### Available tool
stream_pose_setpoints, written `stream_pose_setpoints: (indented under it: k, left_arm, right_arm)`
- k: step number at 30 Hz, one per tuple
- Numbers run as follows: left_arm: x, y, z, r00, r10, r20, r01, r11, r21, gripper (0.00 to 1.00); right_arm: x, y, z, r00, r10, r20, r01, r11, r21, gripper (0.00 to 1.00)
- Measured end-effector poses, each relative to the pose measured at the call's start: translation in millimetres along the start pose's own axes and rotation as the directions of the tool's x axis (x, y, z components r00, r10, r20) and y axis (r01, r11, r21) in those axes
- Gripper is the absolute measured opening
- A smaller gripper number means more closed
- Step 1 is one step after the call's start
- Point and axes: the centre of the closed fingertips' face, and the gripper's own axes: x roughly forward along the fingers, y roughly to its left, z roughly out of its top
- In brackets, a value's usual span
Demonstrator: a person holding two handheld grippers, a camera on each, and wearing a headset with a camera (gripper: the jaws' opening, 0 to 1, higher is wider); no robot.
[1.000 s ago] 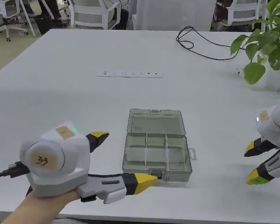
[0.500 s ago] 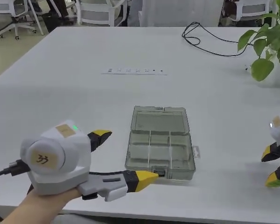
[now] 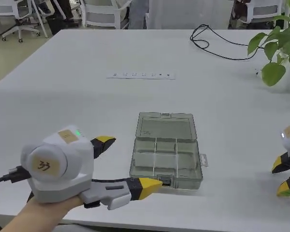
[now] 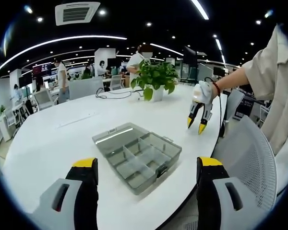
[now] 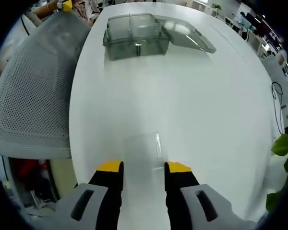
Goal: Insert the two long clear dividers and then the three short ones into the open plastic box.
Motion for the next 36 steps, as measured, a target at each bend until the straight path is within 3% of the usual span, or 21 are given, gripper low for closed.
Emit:
stream_pose_setpoints:
  k: [15,24,31,36]
  left_arm:
    - [0.0,-3.3,3.8,0.9999,-0.009,0.009,0.010,1.000,-0.002,0.84]
    - [-1.2,-2.5,5.8,0.9994,-0.013,0.031,0.015,0.999,-0.046,0.78]
    - [-1.3,-3.6,2.9,0.9995,-0.019,0.027,0.020,0.997,-0.073,0.72]
    - [0.3,-6.7,2.8,0.9988,-0.032,0.036,0.035,0.995,-0.095,0.68]
  right_arm:
    - [-1.0,1.7,-0.8,0.9998,-0.016,0.012,0.016,1.000,0.005,0.32]
    - [-6.6,-1.8,8.6,0.9952,-0.093,0.031,0.094,0.995,-0.040,0.32]
    - [-17.5,-7.9,37.8,0.9800,-0.168,0.106,0.177,0.981,-0.076,0.32]
    - [-20.4,-11.6,61.1,0.9601,-0.217,0.177,0.239,0.965,-0.113,0.32]
